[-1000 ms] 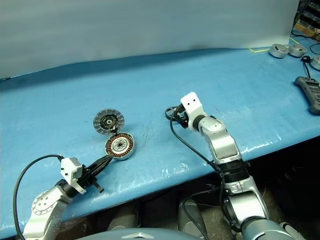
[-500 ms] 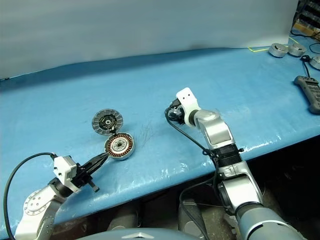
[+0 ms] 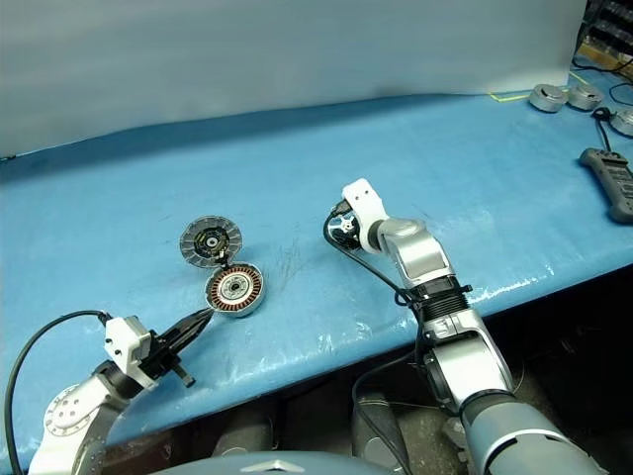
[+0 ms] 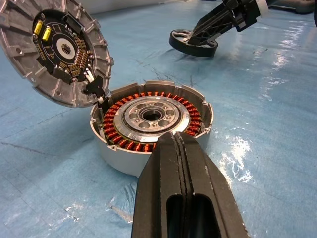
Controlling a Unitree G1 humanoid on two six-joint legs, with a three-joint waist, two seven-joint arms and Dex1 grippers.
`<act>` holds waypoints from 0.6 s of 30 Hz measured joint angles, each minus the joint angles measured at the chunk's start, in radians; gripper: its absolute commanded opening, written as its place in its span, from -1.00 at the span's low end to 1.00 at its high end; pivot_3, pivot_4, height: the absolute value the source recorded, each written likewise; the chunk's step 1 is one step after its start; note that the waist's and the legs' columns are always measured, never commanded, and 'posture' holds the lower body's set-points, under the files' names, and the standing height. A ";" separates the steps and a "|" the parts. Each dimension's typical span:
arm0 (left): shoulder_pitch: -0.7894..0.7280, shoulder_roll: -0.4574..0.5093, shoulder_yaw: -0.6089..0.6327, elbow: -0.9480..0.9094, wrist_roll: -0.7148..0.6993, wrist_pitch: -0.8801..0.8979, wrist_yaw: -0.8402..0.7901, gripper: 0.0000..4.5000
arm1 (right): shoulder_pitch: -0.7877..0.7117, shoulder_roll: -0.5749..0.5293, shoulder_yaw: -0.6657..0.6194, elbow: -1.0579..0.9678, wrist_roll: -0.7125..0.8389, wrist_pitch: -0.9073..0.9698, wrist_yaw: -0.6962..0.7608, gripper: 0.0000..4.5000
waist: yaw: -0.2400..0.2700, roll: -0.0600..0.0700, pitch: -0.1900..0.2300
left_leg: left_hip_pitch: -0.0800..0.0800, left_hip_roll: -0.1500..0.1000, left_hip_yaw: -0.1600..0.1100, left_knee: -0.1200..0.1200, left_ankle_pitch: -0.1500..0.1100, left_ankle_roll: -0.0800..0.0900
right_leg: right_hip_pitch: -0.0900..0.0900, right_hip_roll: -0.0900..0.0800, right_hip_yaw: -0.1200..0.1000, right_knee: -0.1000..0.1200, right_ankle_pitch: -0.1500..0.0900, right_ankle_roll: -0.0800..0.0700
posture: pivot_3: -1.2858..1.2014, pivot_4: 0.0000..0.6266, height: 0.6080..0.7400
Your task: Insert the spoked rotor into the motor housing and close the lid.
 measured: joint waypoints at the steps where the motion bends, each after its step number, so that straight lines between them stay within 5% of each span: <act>1: -0.002 -0.002 0.000 0.002 0.000 0.000 0.000 -1.00 | 0.001 -0.001 0.001 -0.002 -0.001 0.001 0.002 0.37 | 0.000 0.000 0.000 | 0.000 0.000 0.000 0.000 0.000 0.000 | 0.000 0.000 0.000 0.000 0.000 0.000 | 0.03 -0.52 1.00; 7: -0.009 -0.006 0.000 0.008 0.011 -0.004 -0.001 -1.00 | 0.023 -0.015 0.005 -0.064 -0.003 0.021 0.021 -0.37 | -0.002 -0.001 0.000 | 0.003 0.000 0.000 0.000 0.000 0.000 | 0.002 0.000 0.000 0.000 0.000 0.000 | 0.03 -0.52 1.00; 18: 0.003 -0.015 -0.001 0.013 0.018 -0.034 -0.017 -1.00 | 0.115 -0.003 0.031 -0.245 -0.002 0.047 0.006 -0.41 | -0.005 0.000 0.000 | 0.006 0.001 0.000 0.000 0.000 0.001 | 0.006 0.001 0.000 -0.001 0.000 0.000 | 0.03 -0.52 1.00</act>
